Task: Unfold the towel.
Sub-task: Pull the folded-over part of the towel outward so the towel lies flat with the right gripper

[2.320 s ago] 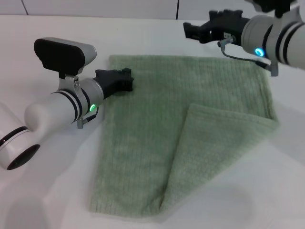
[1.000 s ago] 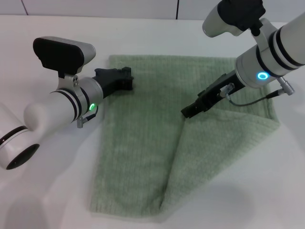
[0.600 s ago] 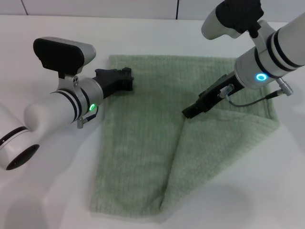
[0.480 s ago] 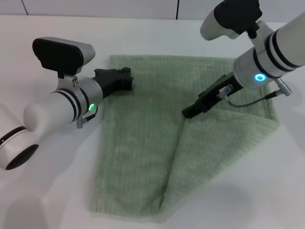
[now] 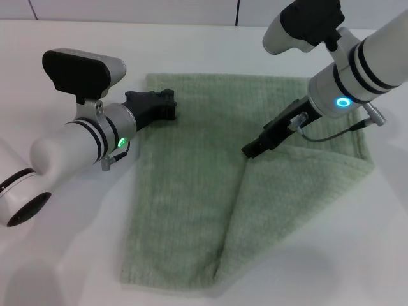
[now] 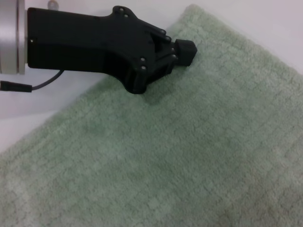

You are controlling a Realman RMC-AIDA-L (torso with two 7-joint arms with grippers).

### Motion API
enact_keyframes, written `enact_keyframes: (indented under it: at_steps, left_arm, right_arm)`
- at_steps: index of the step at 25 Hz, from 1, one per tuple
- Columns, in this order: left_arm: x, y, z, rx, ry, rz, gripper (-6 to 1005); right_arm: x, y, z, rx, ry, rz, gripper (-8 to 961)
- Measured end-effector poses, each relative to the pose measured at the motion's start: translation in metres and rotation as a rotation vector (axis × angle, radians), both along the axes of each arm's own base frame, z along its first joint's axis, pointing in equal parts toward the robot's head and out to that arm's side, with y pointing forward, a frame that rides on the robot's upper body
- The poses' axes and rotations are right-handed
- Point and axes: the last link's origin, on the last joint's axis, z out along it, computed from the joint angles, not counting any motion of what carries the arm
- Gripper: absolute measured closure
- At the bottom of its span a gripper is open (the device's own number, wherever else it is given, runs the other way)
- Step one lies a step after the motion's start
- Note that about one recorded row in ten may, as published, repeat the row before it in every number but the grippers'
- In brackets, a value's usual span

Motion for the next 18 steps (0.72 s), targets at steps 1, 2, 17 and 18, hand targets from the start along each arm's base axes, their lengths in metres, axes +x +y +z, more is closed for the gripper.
enact_keyframes:
  at_steps: [1,2,17,18]
  left_arm:
    - [0.0,0.0001,0.0001,0.001,0.001,-0.001,982]
    - [0.0,0.0001,0.0002,0.001,0.001,-0.001,982]
    - [0.0033,0.0008,-0.0002,0.0,-0.002,-0.012,980]
    - [0.0033,0.0008,-0.0002,0.0,-0.002,-0.013,980]
  right_arm:
    - [-0.0004,0.0003,-0.0003,-0.001,-0.001,0.001,221]
    - [-0.0007,0.0006,-0.0005,-0.001,-0.002,0.001,221]
    - [0.0026,0.003,-0.0047,-0.002,-0.014,-0.003,222]
    - [0.0027,0.003,-0.005,-0.002,-0.014,-0.002,222]
